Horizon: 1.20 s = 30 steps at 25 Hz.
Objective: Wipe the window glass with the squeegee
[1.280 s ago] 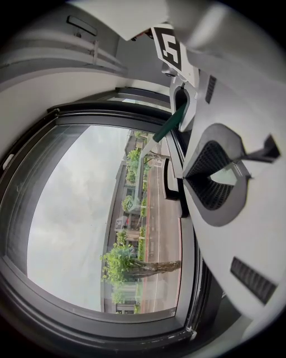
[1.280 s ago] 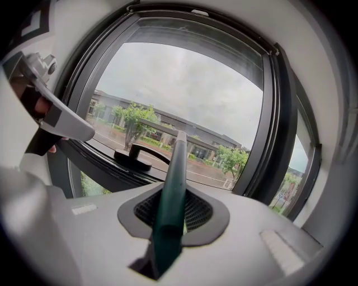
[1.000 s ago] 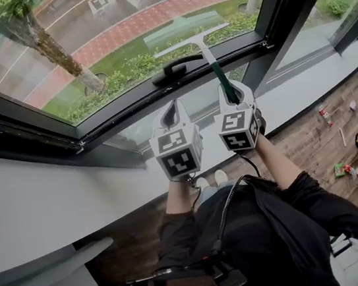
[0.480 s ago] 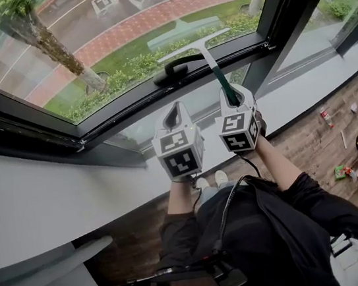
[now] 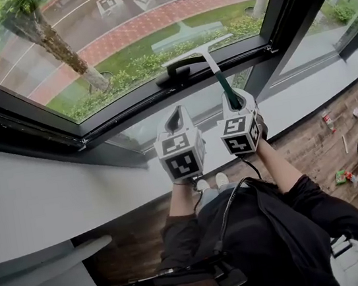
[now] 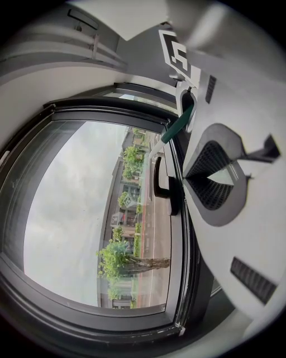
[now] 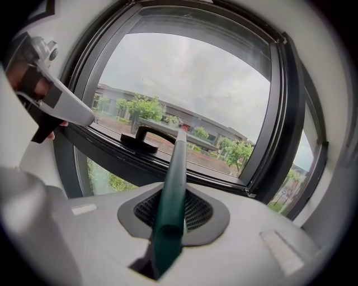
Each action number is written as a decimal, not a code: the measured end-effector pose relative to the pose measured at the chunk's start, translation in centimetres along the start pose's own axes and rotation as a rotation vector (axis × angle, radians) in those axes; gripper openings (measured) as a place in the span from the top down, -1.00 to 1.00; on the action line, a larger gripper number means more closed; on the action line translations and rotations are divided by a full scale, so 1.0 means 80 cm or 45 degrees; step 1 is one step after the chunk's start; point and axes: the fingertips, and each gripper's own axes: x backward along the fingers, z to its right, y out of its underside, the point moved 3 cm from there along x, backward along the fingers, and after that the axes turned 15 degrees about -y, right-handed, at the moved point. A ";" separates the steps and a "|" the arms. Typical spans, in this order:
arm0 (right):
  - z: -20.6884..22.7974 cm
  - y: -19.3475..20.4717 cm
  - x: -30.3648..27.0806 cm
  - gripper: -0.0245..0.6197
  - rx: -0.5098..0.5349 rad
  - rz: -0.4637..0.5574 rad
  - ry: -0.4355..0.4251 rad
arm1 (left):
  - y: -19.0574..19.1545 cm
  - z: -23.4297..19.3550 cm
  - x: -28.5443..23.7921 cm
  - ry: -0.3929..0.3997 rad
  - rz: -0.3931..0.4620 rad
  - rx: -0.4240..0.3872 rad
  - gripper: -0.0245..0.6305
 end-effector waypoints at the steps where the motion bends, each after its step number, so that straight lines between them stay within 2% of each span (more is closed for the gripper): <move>1: 0.000 0.001 0.000 0.73 -0.003 -0.001 -0.005 | 0.000 0.001 0.000 -0.003 0.002 0.002 0.92; 10: 0.008 -0.017 0.021 0.73 -0.013 0.064 -0.024 | -0.012 0.002 0.010 -0.026 0.022 0.055 0.92; 17: 0.005 -0.065 0.062 0.73 0.004 0.245 -0.055 | -0.045 -0.030 0.042 -0.107 0.081 0.134 0.92; 24: -0.012 -0.180 0.110 0.73 0.014 0.521 -0.047 | -0.117 -0.087 0.082 -0.197 0.242 0.147 0.92; 30: -0.062 -0.314 0.145 0.73 0.066 0.790 0.043 | -0.204 -0.152 0.125 -0.191 0.452 0.105 0.92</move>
